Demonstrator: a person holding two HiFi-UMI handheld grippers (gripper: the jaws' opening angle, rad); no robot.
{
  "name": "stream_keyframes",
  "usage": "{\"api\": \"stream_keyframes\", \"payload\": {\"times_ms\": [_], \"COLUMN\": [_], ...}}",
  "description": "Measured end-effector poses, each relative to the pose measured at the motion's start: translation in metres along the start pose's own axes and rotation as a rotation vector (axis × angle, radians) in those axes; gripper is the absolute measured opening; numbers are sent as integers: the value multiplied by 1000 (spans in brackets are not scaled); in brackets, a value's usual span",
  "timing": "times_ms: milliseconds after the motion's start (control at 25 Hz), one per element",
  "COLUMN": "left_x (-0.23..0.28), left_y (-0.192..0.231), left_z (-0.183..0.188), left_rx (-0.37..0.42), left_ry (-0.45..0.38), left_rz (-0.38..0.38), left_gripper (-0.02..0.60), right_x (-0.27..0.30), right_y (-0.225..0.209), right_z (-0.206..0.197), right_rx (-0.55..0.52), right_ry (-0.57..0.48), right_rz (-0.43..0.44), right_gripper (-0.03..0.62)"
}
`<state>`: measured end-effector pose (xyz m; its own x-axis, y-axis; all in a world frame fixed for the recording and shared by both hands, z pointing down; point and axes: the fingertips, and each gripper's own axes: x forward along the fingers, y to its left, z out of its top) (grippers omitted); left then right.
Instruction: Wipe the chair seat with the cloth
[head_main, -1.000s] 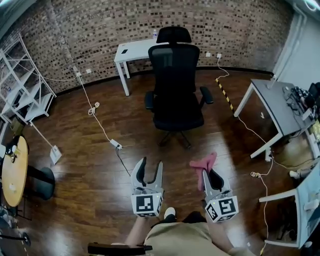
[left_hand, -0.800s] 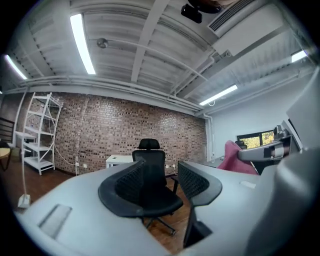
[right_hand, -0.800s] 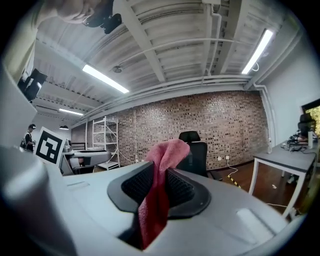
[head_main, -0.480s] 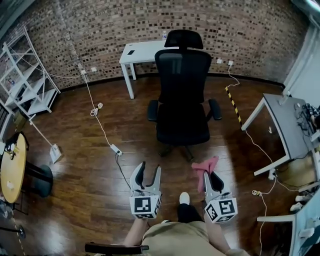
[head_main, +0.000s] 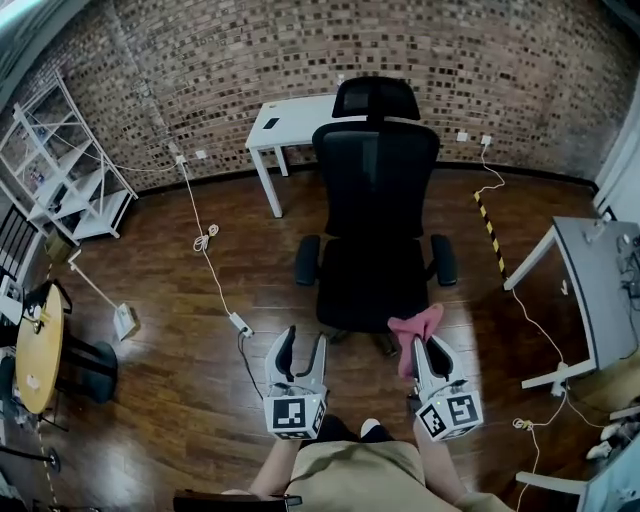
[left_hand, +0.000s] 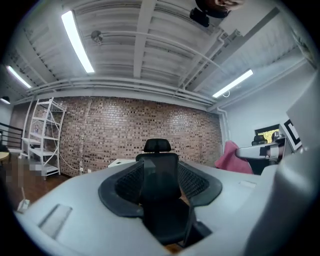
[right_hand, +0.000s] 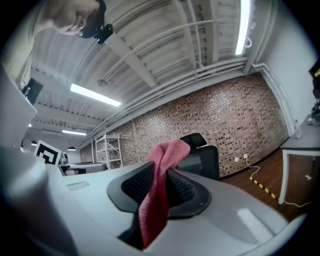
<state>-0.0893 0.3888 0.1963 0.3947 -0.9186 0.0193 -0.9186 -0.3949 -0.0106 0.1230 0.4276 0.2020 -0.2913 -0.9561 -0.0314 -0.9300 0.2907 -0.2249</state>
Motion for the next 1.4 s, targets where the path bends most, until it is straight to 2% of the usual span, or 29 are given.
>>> {"api": "stream_keyframes", "payload": {"times_ms": [200, 280, 360, 440, 640, 760, 1000, 1240, 1320, 1400], "left_x": [68, 94, 123, 159, 262, 315, 386, 432, 448, 461], "left_y": [22, 37, 55, 71, 112, 134, 158, 184, 189, 191], "left_z": [-9, -13, -14, -22, -49, -78, -145, -207, -228, -244], "left_rx": [-29, -42, -64, -71, -82, -81, -122, -60, -41, -60], "left_ry": [25, -4, -42, -46, 21, 71, 174, 266, 290, 319], "left_rz": [17, 13, 3, -18, -113, -133, -110, -50, -51, -69], "left_gripper": [189, 187, 146, 147, 163, 170, 192, 195, 196, 196], "right_x": [68, 99, 132, 167, 265, 311, 386, 453, 480, 505], "right_y": [-18, -28, -37, -46, -76, -90, -128, -161, -177, -191], "right_z": [-16, -32, -44, -53, -82, -107, -190, -299, -337, -374], "right_rx": [1, 33, 47, 38, 75, 95, 124, 172, 159, 155], "right_ry": [51, 75, 88, 108, 171, 219, 377, 556, 594, 632], "right_rz": [49, 39, 36, 27, -46, -77, -79, -32, -4, 17], "right_gripper": [80, 80, 80, 80, 80, 80, 80, 81, 81, 81]}}
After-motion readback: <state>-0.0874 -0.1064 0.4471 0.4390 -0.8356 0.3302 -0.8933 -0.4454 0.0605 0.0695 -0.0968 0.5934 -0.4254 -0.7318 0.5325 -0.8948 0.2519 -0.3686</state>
